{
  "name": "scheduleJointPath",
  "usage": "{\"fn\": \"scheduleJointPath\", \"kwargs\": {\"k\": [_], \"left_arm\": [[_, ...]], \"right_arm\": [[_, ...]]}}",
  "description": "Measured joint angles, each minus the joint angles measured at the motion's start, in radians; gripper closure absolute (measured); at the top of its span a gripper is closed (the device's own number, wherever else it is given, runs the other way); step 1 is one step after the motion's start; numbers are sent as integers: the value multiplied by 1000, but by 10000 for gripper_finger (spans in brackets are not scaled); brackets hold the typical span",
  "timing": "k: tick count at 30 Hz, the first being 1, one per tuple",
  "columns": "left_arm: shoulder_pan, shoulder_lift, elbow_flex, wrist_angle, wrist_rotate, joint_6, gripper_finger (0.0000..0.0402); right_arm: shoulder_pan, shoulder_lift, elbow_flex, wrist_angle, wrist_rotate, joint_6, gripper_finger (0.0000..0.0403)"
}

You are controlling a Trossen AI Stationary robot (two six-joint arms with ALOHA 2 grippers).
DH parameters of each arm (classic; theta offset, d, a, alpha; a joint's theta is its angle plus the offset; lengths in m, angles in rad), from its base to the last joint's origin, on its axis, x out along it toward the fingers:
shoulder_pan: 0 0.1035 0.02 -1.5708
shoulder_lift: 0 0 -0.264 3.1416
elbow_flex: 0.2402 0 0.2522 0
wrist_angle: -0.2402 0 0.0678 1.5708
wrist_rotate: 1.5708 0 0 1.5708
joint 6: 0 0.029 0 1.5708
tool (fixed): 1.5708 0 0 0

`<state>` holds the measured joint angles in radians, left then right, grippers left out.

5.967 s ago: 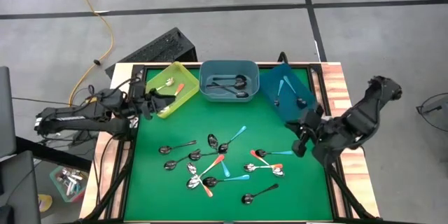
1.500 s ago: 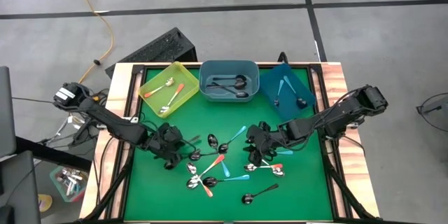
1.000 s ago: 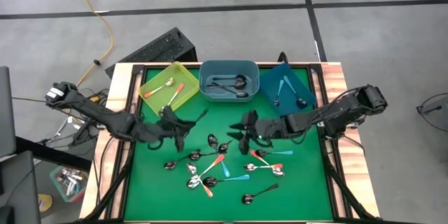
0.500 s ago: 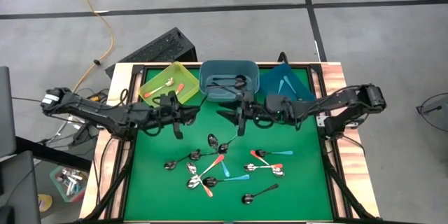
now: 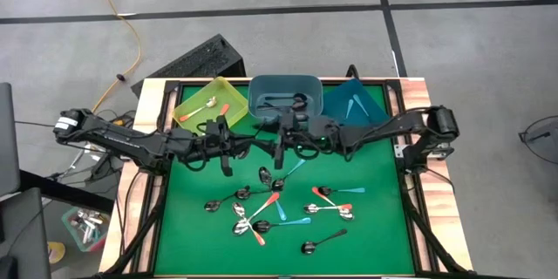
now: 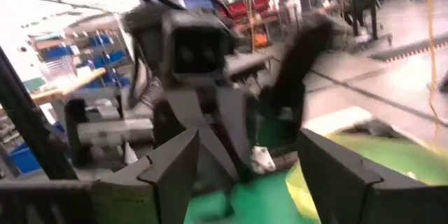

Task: Sort silverware by color (type)
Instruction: Put the black spoon into the light blue bin

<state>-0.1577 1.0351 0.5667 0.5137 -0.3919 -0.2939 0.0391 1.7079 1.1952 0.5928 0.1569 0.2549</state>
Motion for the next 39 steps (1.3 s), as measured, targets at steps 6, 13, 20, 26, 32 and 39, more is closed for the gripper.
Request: {"fn": "scheduleJointPath", "kwargs": {"k": [6, 13, 20, 26, 32, 39], "left_arm": [[1, 0, 0, 4, 13, 1, 401], [1, -1, 0, 20, 21, 21, 401], [1, -1, -1, 12, 20, 33, 401], [1, 0, -2, 13, 13, 28, 400], [1, 0, -2, -5, -27, 4, 401], [0, -3, 2, -74, 15, -57, 354]], "right_arm": [[0, 14, 55, -58, -1, -74, 155], [0, -11, 53, -58, -1, -149, 223], [0, -4, 54, -109, -8, -141, 367], [0, -3, 54, -124, -14, -124, 396], [-4, -2, 54, -138, 0, -98, 397], [-26, -30, 50, -209, 31, -99, 398]]}}
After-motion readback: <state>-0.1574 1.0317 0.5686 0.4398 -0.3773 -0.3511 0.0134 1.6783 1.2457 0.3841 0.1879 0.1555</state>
